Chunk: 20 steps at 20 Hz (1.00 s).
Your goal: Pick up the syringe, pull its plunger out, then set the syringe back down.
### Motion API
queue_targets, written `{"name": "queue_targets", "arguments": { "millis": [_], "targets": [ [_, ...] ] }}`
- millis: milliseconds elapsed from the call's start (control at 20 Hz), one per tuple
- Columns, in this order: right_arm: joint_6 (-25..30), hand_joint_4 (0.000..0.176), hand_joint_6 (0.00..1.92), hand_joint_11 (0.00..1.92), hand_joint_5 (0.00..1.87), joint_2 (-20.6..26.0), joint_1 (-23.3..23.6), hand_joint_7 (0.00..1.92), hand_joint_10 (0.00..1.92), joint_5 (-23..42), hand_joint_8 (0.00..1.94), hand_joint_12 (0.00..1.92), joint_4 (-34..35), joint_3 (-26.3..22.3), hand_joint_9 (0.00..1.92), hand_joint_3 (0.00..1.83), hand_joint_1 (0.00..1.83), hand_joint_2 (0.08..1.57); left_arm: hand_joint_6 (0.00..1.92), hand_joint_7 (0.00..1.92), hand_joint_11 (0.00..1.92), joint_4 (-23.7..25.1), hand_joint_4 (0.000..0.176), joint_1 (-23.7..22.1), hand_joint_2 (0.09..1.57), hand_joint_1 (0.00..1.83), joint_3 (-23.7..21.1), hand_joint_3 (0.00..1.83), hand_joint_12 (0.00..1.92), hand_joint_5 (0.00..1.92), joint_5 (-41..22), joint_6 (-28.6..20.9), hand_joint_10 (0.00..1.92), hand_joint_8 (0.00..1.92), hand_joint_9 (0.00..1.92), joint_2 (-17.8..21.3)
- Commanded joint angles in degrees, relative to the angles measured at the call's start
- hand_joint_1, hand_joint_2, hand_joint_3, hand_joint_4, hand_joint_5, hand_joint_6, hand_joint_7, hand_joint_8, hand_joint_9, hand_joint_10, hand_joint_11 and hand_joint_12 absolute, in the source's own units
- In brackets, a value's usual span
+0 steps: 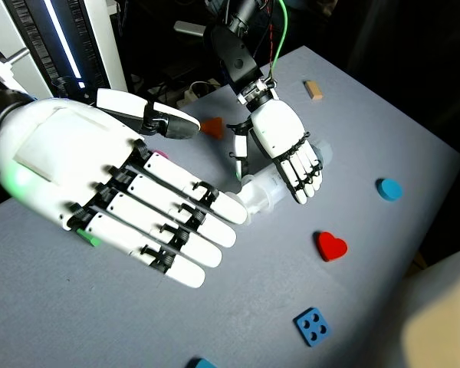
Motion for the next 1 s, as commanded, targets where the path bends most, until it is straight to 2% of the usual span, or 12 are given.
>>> {"name": "queue_targets", "arguments": {
  "millis": [0, 100, 200, 250, 350, 450, 550, 600, 650, 700, 900, 950],
  "targets": [
    [0.87, 0.000, 0.00, 0.00, 0.05, -0.02, -0.02, 0.03, 0.00, 4.97, 0.00, 0.32, -4.42, -0.11, 0.02, 0.00, 0.01, 1.05, 0.01, 0.12, 0.00, 2.61, 0.000, 0.15, 1.03, 0.72, 0.06, 0.00, 0.41, 0.08, -1.95, -0.30, 0.01, 0.00, 0.13, -0.48],
    [1.49, 0.000, 0.00, 0.00, 0.04, -0.24, -0.66, 0.03, 0.00, 5.10, 0.00, 0.28, -4.43, -0.10, 0.00, 0.00, 0.00, 1.05, 0.01, 0.18, 0.00, 2.62, 0.000, 0.30, 1.04, 0.72, -0.01, 0.00, 0.49, 0.11, -1.95, -0.31, 0.01, 0.01, 0.18, -0.47],
    [1.87, 0.000, 0.01, 0.00, 0.03, -0.48, -1.42, 0.01, 0.00, 5.10, 0.00, 0.20, -4.61, -0.10, 0.00, 0.00, 0.00, 1.06, 0.01, 0.30, 0.00, 2.62, 0.000, 0.39, 1.04, 0.81, 0.04, 0.00, 0.70, 0.24, -1.95, -0.35, 0.01, 0.01, 0.28, -0.48],
    [2.04, 0.000, 0.00, 0.00, 0.05, -0.52, -1.59, 0.03, 0.00, 5.10, 0.00, 0.27, -4.62, -0.10, 0.01, 0.00, 0.00, 1.06, 0.01, 0.35, 0.03, 2.62, 0.000, 0.43, 1.06, 0.83, 0.01, 0.00, 0.77, 0.31, -1.95, -0.35, 0.01, 0.00, 0.33, -0.49],
    [2.22, 0.000, 0.01, 0.00, 0.10, -0.64, -1.79, 0.07, 0.01, 5.10, 0.01, 0.32, -4.62, -0.10, 0.04, 0.00, 0.00, 1.05, 0.02, 0.49, 0.16, 2.62, 0.000, 0.47, 1.10, 0.90, -0.04, 0.00, 0.80, 0.55, -1.95, -0.35, 0.01, 0.01, 0.44, -0.48],
    [2.26, 0.000, 0.01, 0.00, 0.10, -0.82, -1.98, 0.08, 0.01, 5.10, 0.01, 0.33, -4.62, -0.09, 0.05, 0.00, 0.00, 1.05, 0.00, 0.55, 0.29, 2.62, 0.000, 0.47, 1.13, 1.01, -0.04, 0.00, 0.81, 0.46, -1.95, -0.36, 0.02, 0.01, 0.56, -0.50],
    [2.29, 0.000, 0.00, 0.00, 0.08, -1.02, -2.14, 0.06, 0.00, 5.10, 0.00, 0.31, -4.62, -0.09, 0.03, 0.00, 0.00, 1.06, 0.03, 0.83, 0.48, 2.62, 0.000, 0.47, 1.15, 1.13, -0.08, 0.00, 0.78, 0.75, -1.96, -0.36, 0.04, 0.02, 0.84, -0.50],
    [2.38, 0.000, 0.00, 0.00, 0.06, -1.11, -2.19, 0.02, 0.00, 5.12, 0.00, 0.24, -4.62, -0.06, 0.01, 0.00, 0.00, 1.06, 0.88, 0.96, 0.69, 2.63, 0.000, 0.53, 1.21, 1.20, -0.11, 0.00, 0.76, 0.81, -1.96, -0.36, 0.08, 0.88, 1.02, -0.52],
    [2.44, 0.000, 0.00, 0.00, 0.05, -1.17, -2.19, 0.02, 0.00, 5.15, 0.00, 0.23, -4.62, -0.03, 0.00, 0.00, 0.00, 1.06, 1.04, 0.85, 0.78, 2.63, 0.000, 0.63, 1.18, 1.33, -0.19, 0.00, 0.85, 0.79, -1.96, -0.36, 1.01, 1.16, 0.94, -0.53],
    [2.51, 0.000, 0.00, 0.00, 0.06, -1.21, -2.19, 0.02, 0.00, 5.19, 0.01, 0.23, -4.62, 0.02, 0.00, 0.00, 0.01, 1.05, 1.06, 0.84, 0.83, 2.63, 0.000, 0.76, 1.17, 1.35, -0.31, 0.00, 0.94, 0.78, -1.96, -0.36, 1.25, 1.22, 0.89, -0.53],
    [2.86, 0.000, 0.00, 0.00, 0.08, -1.39, -2.38, 0.05, 0.00, 5.25, 0.01, 0.29, -4.62, 0.30, 0.02, 0.00, 0.02, 1.06, 0.94, 0.94, 0.95, 4.32, 0.000, 1.04, 1.14, 1.38, -1.02, 0.00, 1.10, 0.82, -1.93, -1.65, 1.27, 1.11, 0.92, -0.31],
    [3.00, 0.000, 0.00, 0.00, 0.08, -1.46, -2.44, 0.05, 0.00, 5.25, 0.01, 0.29, -4.62, 0.38, 0.02, 0.00, 0.02, 1.06, 0.85, 1.00, 0.97, 4.65, 0.000, 1.00, 1.11, 1.39, -1.16, 0.00, 1.12, 0.88, -1.84, -2.30, 1.20, 1.02, 1.01, -0.18]
  ]
}}
